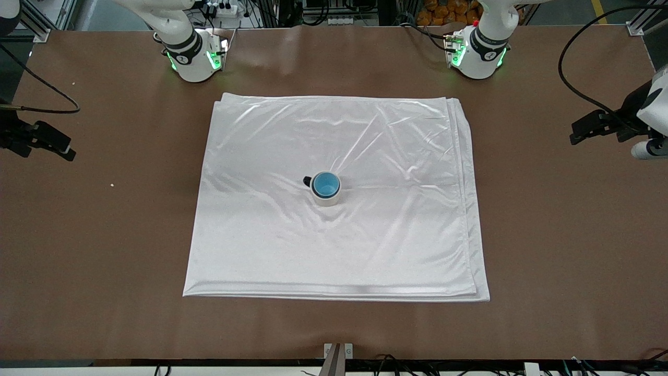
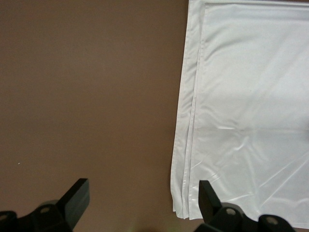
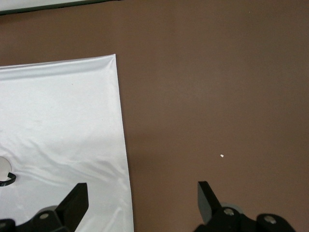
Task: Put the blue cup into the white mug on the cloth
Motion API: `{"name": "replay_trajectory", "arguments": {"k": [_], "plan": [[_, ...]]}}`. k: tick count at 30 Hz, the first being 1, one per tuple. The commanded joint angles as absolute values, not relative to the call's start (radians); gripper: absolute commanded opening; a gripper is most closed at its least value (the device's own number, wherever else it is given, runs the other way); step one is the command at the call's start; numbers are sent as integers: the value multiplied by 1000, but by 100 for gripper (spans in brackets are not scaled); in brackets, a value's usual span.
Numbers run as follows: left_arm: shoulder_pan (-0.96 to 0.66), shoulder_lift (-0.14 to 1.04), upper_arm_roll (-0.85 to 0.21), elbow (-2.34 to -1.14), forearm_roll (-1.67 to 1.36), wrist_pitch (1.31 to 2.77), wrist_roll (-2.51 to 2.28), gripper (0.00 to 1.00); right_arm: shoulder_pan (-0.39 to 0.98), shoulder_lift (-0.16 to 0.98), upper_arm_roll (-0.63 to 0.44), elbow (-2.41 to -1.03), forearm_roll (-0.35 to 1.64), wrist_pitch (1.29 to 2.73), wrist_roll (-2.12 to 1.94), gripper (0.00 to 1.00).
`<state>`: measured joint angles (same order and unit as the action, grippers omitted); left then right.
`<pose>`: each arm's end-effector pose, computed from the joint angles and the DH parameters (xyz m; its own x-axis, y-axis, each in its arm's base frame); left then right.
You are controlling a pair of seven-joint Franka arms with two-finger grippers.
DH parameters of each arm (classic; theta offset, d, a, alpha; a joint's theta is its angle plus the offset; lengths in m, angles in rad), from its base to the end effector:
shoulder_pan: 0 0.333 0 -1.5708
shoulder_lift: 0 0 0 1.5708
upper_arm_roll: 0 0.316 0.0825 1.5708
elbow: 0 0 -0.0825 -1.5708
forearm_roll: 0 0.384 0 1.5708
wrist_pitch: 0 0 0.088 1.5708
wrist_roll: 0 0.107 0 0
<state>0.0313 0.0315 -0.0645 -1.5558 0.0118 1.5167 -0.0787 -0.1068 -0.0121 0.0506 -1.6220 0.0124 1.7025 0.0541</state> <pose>0.5577 -0.0166 0.6095 0.9965 0.0461 -0.0695 0.0451 -0.9989 -0.0153 0.5623 -0.0303 0.6190 0.9895 -0.1114 0.0917 -0.1103 -0.9938 -0.0168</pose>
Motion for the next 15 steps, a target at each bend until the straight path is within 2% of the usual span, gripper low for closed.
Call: {"name": "replay_trajectory", "arguments": {"k": [1, 15], "plan": [[29, 14, -81, -1575, -12, 1505, -67, 100, -123, -3, 72, -1595, -6, 1680, 72, 100], [-28, 18, -67, -1569, -2, 1506, -78, 100, -114, -2, 75, -1600, -6, 1681, 110, 100]]}}
